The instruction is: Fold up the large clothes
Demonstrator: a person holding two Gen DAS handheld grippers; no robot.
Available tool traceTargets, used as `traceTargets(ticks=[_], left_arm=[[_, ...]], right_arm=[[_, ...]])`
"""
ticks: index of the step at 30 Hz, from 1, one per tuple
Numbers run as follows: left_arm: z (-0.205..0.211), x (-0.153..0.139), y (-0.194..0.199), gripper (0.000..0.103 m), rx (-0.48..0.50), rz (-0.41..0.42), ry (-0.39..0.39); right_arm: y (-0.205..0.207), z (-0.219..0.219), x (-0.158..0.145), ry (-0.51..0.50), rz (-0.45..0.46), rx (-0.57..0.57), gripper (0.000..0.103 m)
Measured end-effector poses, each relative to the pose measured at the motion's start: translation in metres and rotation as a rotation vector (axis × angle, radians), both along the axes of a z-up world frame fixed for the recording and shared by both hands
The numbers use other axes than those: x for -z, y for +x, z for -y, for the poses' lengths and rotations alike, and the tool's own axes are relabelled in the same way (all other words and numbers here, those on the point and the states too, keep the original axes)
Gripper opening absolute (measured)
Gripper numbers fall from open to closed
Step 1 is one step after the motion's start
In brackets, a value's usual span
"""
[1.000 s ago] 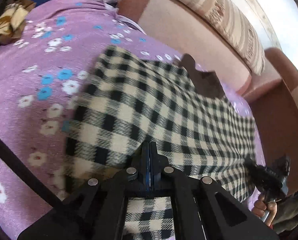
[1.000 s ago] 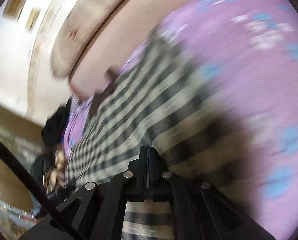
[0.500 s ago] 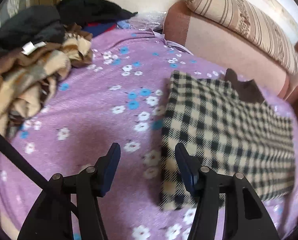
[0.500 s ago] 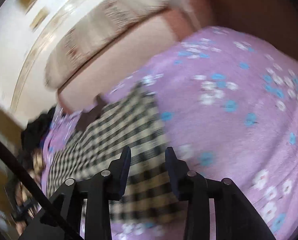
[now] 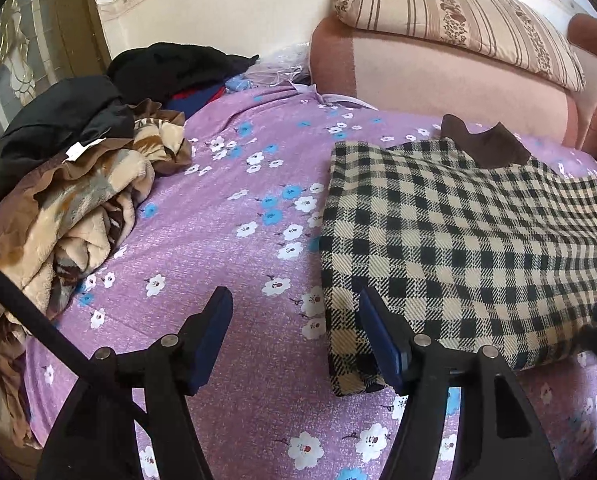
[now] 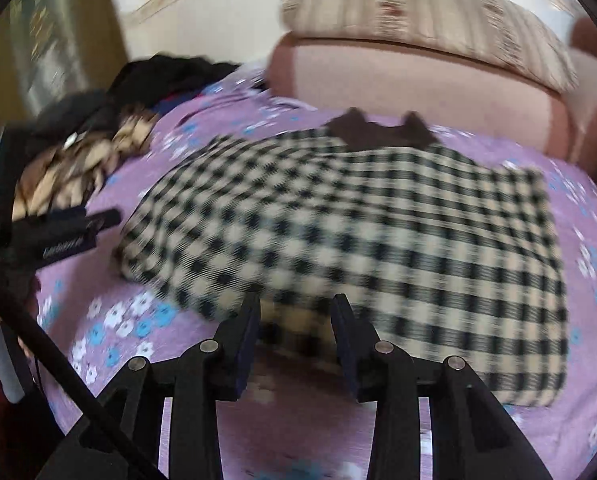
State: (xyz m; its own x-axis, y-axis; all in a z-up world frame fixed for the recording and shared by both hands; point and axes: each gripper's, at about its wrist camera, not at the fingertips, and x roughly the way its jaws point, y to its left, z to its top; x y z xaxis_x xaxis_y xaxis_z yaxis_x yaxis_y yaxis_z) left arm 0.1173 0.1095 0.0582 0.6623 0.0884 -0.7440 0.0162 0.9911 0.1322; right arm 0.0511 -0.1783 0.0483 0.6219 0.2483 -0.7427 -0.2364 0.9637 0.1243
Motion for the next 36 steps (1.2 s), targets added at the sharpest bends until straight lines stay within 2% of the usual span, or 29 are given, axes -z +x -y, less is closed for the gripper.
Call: traceTargets(ticks=[4,10,13,29,36], left_arm=[[-0.001,0.001,0.002,0.065,0.000,-0.006,-0.019],[-0.004,0.007,0.010,0.066,-0.005,-0.028,-0.040],[-0.005,0.010,0.013,0.067,-0.009,-0.036,-0.046],[-0.014,0.032,0.033,0.068,-0.029,-0.107,-0.098],[-0.020,0.042,0.039,0.074,-0.048,-0.130,-0.124]], right_arm=[[-0.003,-0.033,0.010,-0.063,0.004,-0.070,0.042],[-0.003,-0.057,0.029,-0.124,-0.004,-0.110,0.044],[-0.004,-0.065,0.034,-0.147,0.005,-0.121,0.053],[0.000,-0.090,0.045,-0.215,0.036,-0.155,0.060],[-0.001,-0.094,0.047,-0.236,0.042,-0.167,0.063]])
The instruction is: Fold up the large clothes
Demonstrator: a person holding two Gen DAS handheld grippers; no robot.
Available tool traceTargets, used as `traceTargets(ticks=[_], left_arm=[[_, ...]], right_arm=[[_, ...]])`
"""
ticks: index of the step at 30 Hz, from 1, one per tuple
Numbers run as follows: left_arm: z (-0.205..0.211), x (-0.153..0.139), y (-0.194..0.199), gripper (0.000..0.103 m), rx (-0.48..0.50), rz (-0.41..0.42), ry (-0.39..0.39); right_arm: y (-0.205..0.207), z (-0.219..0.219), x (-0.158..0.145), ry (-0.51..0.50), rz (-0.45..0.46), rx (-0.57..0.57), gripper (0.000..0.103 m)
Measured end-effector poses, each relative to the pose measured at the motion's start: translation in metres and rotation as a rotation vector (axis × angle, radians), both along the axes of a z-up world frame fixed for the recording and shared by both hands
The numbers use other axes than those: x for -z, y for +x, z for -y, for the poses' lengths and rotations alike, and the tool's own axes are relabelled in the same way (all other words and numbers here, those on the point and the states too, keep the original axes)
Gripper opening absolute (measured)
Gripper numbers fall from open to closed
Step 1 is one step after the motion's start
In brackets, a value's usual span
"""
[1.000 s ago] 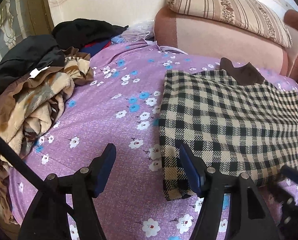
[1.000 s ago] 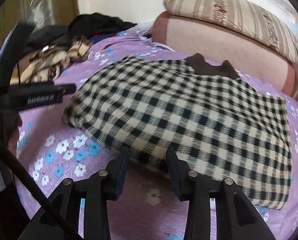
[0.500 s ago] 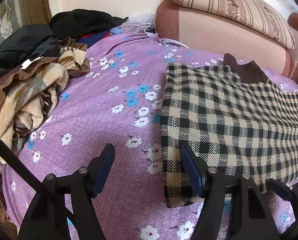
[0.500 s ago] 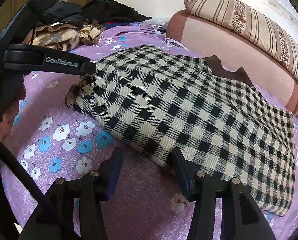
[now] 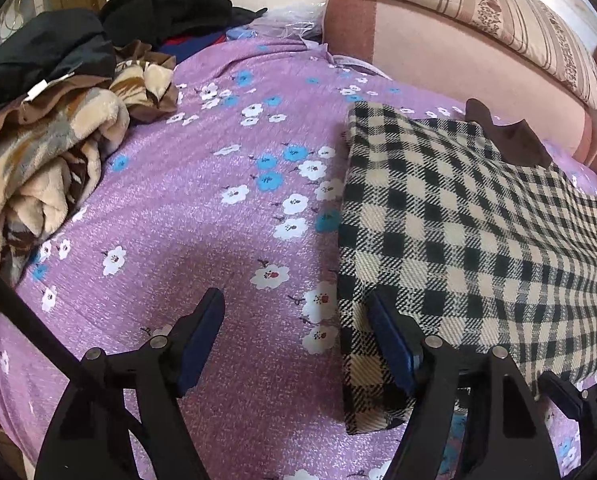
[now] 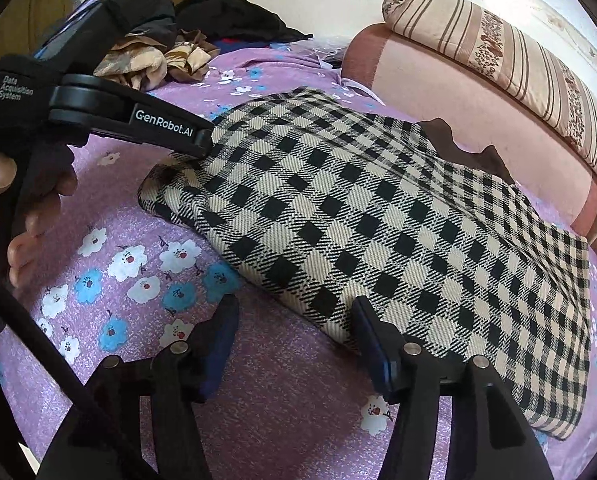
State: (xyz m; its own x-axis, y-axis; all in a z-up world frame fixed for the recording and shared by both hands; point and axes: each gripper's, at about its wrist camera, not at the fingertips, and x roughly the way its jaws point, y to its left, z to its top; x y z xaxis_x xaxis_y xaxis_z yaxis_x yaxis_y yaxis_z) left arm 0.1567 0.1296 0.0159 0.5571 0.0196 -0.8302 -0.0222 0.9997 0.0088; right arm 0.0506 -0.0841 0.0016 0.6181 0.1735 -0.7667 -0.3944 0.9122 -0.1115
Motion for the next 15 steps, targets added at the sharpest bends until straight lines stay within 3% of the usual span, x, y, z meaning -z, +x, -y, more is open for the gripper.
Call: traceTargets(ticks=[8,15], left_arm=[[-0.011,0.014,0.005,0.087,-0.032,-0.031,-0.051],[-0.007,0.016,0.005,0.090,-0.034,-0.021,-0.025]], right_arm=[[0.005,0.004,0.002,0.016,-0.015,0.013,0.068],[0.003,0.002,0.003,-0.011,0.002,0.024,0.071]])
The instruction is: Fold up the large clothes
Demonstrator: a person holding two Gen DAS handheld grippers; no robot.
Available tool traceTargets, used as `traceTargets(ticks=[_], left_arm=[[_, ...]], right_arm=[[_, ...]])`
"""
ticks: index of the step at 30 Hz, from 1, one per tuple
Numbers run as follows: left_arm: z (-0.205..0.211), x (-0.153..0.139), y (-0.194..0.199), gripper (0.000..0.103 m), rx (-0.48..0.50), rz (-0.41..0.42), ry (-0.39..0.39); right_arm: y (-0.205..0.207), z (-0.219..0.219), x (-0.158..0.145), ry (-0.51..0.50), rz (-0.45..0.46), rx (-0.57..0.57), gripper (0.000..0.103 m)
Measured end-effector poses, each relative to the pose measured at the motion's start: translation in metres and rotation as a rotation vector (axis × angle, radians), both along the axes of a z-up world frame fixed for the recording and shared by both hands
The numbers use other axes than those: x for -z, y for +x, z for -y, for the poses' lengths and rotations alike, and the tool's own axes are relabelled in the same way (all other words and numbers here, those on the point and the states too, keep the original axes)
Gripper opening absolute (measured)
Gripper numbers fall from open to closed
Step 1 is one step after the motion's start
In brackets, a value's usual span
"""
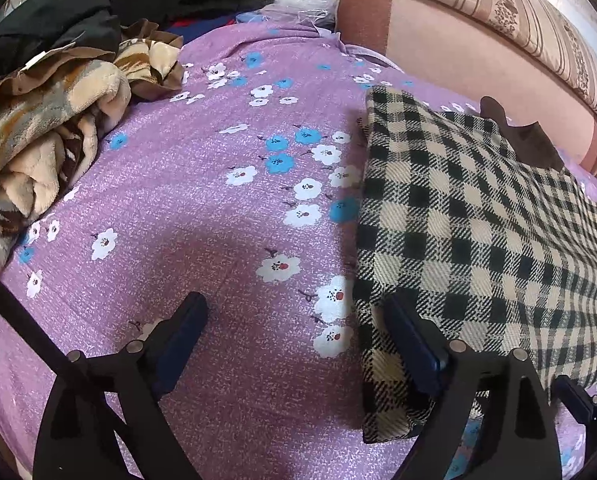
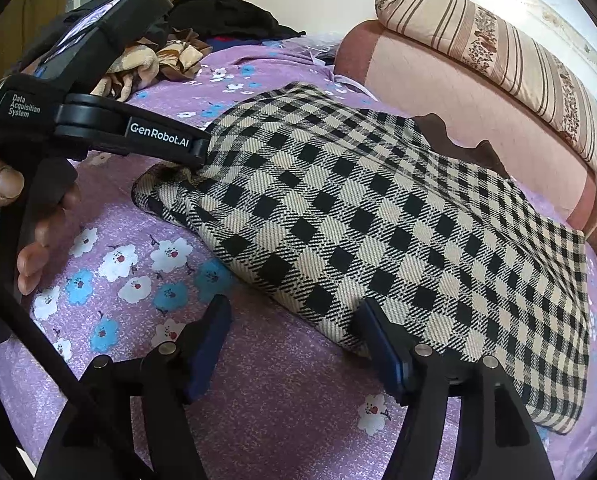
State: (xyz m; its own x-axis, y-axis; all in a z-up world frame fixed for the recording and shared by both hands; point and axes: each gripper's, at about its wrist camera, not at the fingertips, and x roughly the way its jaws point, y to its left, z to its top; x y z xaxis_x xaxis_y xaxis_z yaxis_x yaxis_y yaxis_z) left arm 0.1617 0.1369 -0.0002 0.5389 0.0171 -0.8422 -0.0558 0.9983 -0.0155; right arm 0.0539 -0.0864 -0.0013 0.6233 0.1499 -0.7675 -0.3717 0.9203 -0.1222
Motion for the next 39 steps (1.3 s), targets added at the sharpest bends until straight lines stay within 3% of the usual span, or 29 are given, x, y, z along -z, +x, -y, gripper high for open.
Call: traceTargets(ticks=[7,12,14,16,23,28,32,39], left_arm=[[-0.003,0.002,0.002,0.101,-0.011,0.022,-0.049],[-0.005,-0.001,0.004,0.101,-0.014,-0.011,-0.076],[-0.008,-0.004,0.004,0.097,-0.011,-0.017,-0.103],[-0.009,-0.009,0.006,0.082,0.004,-0.028,-0.131],[-0.039,-0.041,0.035,0.080,0.032,0.041,-0.288],[-0.026,-0.023,0.087,0.080,0.152,-0.083,-0.405],[0.002,-0.011,0.114,0.080,0.269,-0.157,-0.428],[0.036,0.005,0.157,0.084,0.386,-0.217,-0.486]], right_arm=[[-0.007,-0.010,-0.002,-0.068,0.043,0.002,0.071],[-0.009,-0.017,-0.002,-0.109,0.063,-0.013,0.071],[-0.007,-0.018,-0.002,-0.113,0.064,-0.016,0.071],[-0.004,-0.021,-0.002,-0.114,0.064,-0.022,0.071],[0.008,-0.049,-0.004,-0.158,0.093,-0.099,0.071],[0.015,-0.083,-0.002,-0.262,0.155,-0.148,0.071],[0.022,-0.103,0.003,-0.338,0.191,-0.165,0.071],[0.042,-0.108,0.005,-0.337,0.171,-0.164,0.071]])
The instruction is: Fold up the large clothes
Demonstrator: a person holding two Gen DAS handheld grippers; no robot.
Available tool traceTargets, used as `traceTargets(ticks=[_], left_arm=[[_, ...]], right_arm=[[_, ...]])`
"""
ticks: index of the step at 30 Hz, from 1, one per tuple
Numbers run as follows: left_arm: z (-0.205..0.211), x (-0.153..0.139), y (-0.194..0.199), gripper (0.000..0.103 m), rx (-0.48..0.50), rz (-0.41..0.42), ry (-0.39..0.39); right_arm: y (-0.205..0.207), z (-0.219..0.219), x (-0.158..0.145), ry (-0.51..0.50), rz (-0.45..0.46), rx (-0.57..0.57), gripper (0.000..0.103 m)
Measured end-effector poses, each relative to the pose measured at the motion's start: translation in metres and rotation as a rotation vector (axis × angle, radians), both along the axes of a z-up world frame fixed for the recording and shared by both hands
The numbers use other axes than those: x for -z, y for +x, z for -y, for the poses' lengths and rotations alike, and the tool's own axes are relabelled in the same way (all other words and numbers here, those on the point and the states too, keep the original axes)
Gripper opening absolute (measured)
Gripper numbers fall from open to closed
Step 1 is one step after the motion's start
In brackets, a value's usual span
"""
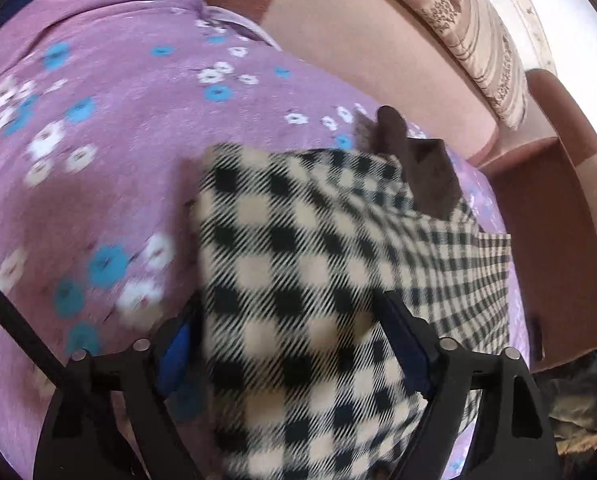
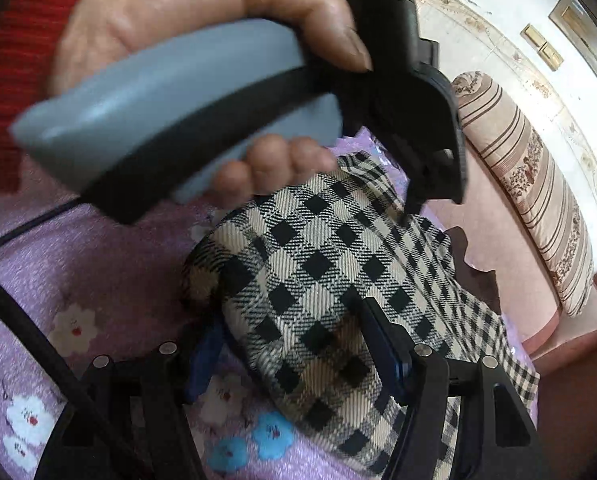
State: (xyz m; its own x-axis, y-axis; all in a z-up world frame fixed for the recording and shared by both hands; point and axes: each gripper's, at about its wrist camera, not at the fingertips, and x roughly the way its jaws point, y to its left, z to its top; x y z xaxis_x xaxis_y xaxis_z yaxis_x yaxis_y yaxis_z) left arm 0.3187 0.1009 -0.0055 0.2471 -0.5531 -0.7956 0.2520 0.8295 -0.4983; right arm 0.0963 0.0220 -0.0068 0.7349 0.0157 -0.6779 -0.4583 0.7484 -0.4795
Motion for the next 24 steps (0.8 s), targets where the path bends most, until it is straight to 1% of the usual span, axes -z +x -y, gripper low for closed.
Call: traceTargets(ticks=[1,3,4,5,6,7,8,9,10,13,15,18,19,21,24], left_arm=[[0.003,0.001,0.004,0.085,0.015,-0.010,-0.007],[0.005,0.002,0.009,0.085,0.031,-0.030,-0.003],[0.006,0.002,0.009,0.084,0.035,-0.037,0.003],[0.007,0.001,0.009,0.080,0.040,-0.041,0.033],[0.009,-0.001,0.008,0.066,0.044,-0.039,0.080],[0.010,-0.002,0.008,0.048,0.055,-0.041,0.098],[0.011,-0.005,0.007,0.036,0.062,-0.047,0.091],[0.011,-0.009,0.006,0.017,0.063,-0.055,0.075],[0.011,-0.015,0.005,0.016,0.053,-0.054,0.069],[0.022,-0.035,-0.003,0.014,0.043,-0.006,0.117],[0.033,-0.053,-0.007,0.013,0.042,0.023,0.151],[0.051,-0.079,-0.015,0.013,0.059,0.065,0.168],[0.063,-0.090,-0.018,0.013,0.069,0.082,0.174],[0.083,-0.102,-0.022,0.012,0.084,0.105,0.190],[0.125,-0.119,-0.031,0.012,0.117,0.134,0.205]], right_arm=[[0.004,0.000,0.000,0.007,-0.008,-0.001,0.068],[0.006,-0.002,0.001,0.016,-0.024,-0.014,0.056],[0.005,-0.004,0.002,0.018,-0.034,-0.032,0.041],[0.002,-0.007,0.004,0.009,-0.032,-0.045,0.028],[-0.002,-0.012,0.006,-0.023,-0.004,-0.052,0.022],[-0.005,-0.016,0.008,-0.051,0.021,-0.052,0.013],[-0.009,-0.019,0.009,-0.061,0.033,-0.053,0.012],[-0.009,-0.018,0.007,-0.055,0.042,-0.051,0.011],[-0.009,-0.016,0.004,-0.039,0.045,-0.046,0.010],[-0.009,-0.004,-0.014,0.030,0.072,-0.012,0.009],[-0.011,0.007,-0.026,0.057,0.100,0.008,0.009],[-0.019,0.025,-0.046,0.086,0.150,0.031,0.008],[-0.022,0.033,-0.052,0.095,0.167,0.042,0.008],[-0.028,0.052,-0.065,0.111,0.195,0.066,0.008],[-0.035,0.085,-0.081,0.137,0.214,0.111,0.008]])
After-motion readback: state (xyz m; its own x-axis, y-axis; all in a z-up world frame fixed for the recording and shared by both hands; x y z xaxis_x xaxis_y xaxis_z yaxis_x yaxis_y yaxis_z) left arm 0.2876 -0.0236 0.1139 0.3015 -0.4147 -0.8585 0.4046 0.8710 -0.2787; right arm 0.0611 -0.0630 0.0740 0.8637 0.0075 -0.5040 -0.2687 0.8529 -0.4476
